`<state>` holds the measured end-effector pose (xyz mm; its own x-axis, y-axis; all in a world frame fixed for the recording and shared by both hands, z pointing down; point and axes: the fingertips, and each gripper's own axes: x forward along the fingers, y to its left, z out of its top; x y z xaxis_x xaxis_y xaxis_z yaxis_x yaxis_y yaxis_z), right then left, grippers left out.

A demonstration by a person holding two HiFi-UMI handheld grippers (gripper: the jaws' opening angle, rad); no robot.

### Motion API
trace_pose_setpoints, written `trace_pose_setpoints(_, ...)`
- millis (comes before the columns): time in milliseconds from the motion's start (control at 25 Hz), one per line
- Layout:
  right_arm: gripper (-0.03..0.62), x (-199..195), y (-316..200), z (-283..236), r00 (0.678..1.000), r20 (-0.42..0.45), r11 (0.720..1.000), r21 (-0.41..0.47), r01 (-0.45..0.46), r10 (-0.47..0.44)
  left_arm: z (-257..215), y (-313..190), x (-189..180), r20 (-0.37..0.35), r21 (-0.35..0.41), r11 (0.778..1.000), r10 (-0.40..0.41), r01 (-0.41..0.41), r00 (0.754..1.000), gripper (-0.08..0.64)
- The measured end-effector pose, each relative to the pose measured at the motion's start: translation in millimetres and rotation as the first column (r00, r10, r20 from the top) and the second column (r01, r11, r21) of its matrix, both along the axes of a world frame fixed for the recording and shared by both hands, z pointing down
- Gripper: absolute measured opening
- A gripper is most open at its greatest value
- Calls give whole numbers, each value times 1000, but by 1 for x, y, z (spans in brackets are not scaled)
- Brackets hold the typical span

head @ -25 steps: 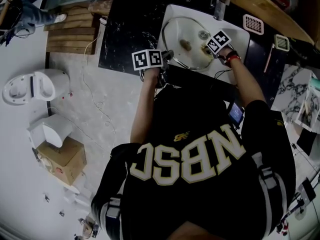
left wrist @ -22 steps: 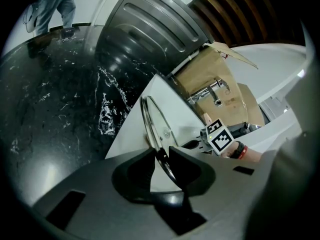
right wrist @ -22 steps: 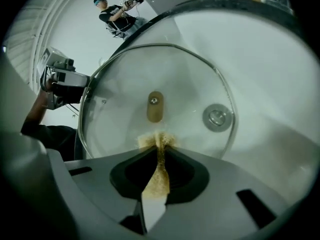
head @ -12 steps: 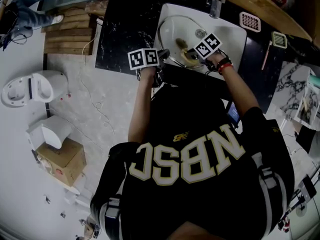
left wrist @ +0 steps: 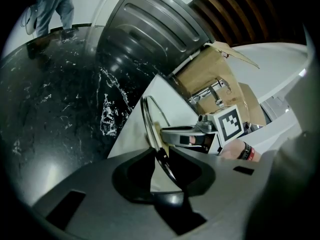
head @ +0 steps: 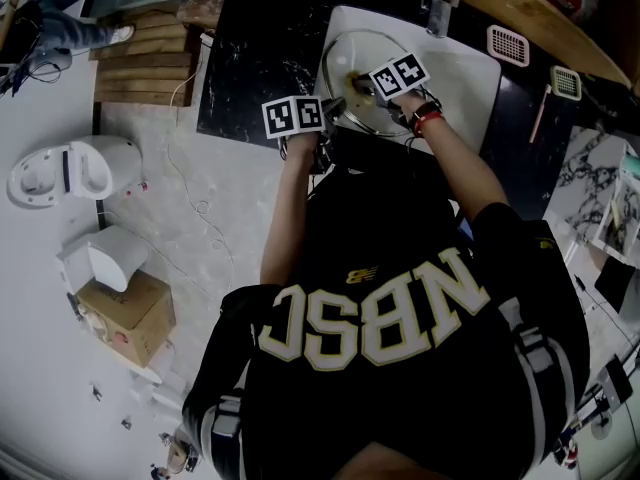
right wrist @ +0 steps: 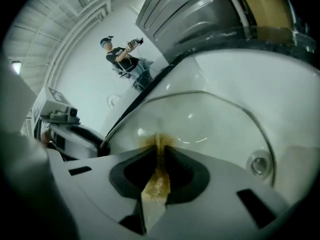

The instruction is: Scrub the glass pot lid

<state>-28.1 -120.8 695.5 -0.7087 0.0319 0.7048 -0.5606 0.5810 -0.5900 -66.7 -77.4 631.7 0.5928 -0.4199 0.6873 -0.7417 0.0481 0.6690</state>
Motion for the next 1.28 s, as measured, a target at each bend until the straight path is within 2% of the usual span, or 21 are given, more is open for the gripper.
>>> trace_pose_setpoints(280, 67, 8, -58, 27, 987, -19, 987, 34, -160, 160, 0, 0, 0, -4, -4, 1000, 1, -1, 1000, 100)
trace_pose_setpoints(520, 72, 28, -87, 45, 979, -70, 981, 48, -189, 192, 0, 1, 0, -13, -9, 1000, -3, 2, 1000, 100)
trace_pose_setpoints(600, 72, 43, -93, 52, 973, -112, 978, 73, -197, 204, 0, 0, 0, -18, -10, 1000, -1, 1, 1000, 100)
trace_pose_setpoints(880, 71, 98, -89, 74, 939, -274, 973, 152, -173, 209, -1, 0, 0, -27, -14, 1000, 5, -5, 1000, 100)
trace_pose_setpoints(1120, 66, 133, -63, 79, 912, -385, 986, 143, -89, 139, -1, 0, 0, -28, -10, 1000, 7, -7, 1000, 100)
trace_pose_setpoints(1280, 63, 147, -39, 77, 906, -417, 995, 93, -30, 67, 0, 0, 0, -28, -8, 1000, 9, -9, 1000, 100)
